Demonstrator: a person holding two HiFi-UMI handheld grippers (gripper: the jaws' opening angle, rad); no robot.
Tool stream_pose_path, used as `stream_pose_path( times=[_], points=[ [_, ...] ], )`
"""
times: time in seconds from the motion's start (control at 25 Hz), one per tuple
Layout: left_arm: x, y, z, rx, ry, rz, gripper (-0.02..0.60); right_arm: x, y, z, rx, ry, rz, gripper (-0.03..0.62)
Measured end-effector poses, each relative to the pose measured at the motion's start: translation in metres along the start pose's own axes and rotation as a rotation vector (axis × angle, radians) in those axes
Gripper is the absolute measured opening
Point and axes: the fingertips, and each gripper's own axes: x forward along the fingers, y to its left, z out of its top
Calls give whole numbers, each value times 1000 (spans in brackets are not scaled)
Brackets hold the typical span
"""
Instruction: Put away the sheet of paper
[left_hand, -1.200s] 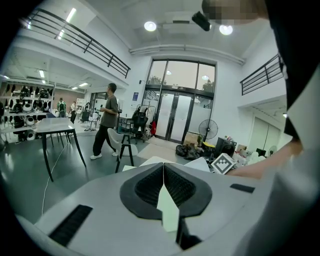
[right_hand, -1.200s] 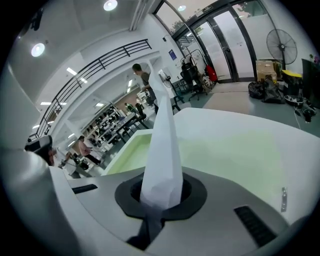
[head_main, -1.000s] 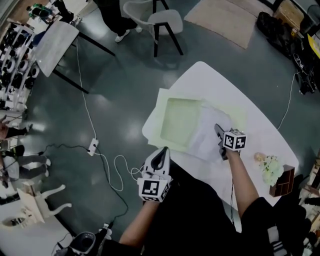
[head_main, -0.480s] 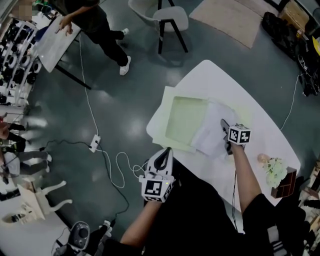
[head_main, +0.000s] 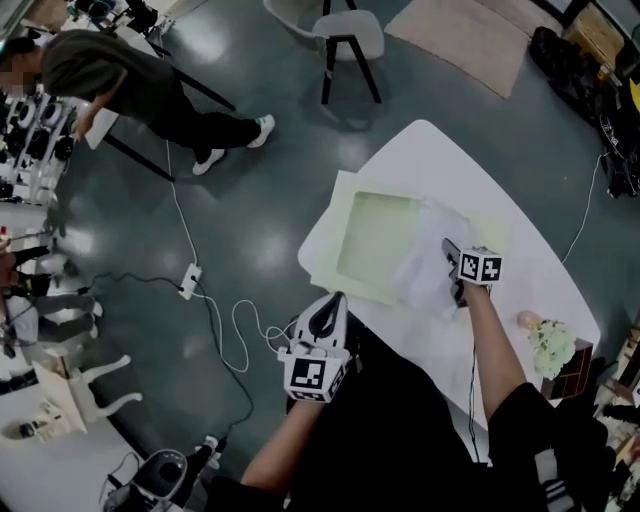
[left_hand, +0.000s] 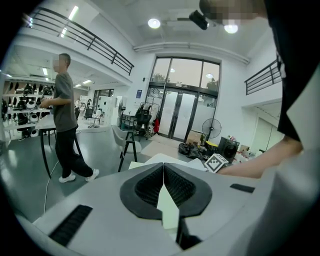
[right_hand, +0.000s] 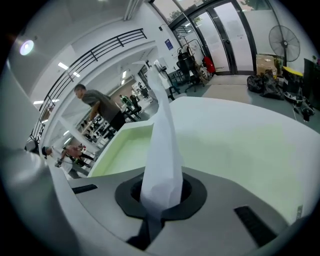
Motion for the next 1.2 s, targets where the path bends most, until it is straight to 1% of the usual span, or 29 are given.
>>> stream_pose_path(
  times=[0.48, 0.88, 1.08, 1.2],
  points=[
    [-10, 7, -5, 11, 7, 23, 5, 25, 15, -3, 56, 15, 42, -2],
    [-13, 6, -10, -7, 0, 36, 5, 44, 31, -5, 70, 28, 81, 0],
    [-11, 11, -10, -31, -2, 42, 5, 55, 44, -1, 69, 28, 101, 0],
    [-13, 10, -12, -33, -4, 48, 5, 59, 47, -2, 47, 39, 99, 0]
  ],
)
